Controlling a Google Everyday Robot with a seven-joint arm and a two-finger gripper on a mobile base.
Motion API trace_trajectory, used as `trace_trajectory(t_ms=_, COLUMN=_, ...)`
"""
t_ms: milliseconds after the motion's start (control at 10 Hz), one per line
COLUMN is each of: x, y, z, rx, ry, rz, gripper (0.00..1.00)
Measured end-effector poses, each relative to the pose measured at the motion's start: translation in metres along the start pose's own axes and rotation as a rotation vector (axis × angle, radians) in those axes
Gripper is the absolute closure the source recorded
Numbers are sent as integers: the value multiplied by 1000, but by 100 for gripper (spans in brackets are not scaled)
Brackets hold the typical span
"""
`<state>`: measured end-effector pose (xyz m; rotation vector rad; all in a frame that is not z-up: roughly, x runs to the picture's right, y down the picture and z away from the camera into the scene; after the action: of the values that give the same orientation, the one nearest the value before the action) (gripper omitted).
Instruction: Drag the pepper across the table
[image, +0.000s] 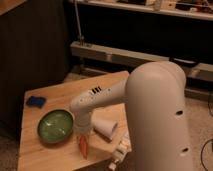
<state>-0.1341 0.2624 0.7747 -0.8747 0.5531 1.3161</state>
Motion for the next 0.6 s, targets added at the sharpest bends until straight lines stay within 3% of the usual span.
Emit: trace_trajectory(t_ms=600, x=-26, y=-5, z=-1, rx=-1, ry=-23, rz=19, gripper=70)
